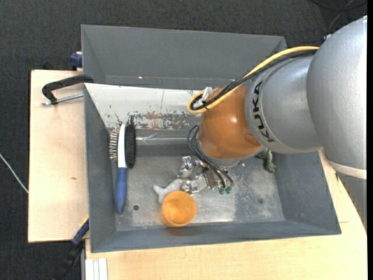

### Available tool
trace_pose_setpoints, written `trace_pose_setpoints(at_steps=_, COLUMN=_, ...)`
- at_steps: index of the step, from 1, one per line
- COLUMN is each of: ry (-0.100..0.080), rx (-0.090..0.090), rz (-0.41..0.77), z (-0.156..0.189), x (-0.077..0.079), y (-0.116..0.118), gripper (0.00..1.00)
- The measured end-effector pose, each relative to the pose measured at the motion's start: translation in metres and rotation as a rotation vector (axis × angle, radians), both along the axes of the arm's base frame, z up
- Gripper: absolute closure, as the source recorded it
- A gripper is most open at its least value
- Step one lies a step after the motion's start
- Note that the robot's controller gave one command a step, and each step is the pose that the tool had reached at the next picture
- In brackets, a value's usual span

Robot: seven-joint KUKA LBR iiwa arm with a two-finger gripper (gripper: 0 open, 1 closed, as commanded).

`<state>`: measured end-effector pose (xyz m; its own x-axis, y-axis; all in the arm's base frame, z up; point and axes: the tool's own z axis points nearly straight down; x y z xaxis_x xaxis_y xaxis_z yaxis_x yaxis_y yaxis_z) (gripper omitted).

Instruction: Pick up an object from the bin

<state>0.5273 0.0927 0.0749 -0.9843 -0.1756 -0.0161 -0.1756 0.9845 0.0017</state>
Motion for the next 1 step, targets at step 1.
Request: trace_pose_setpoints(at_steps=1, ry=0.001, rx=-0.005, rz=0.25, z=0.1635, x=-0.0123, y=0.0022, gripper=1.0)
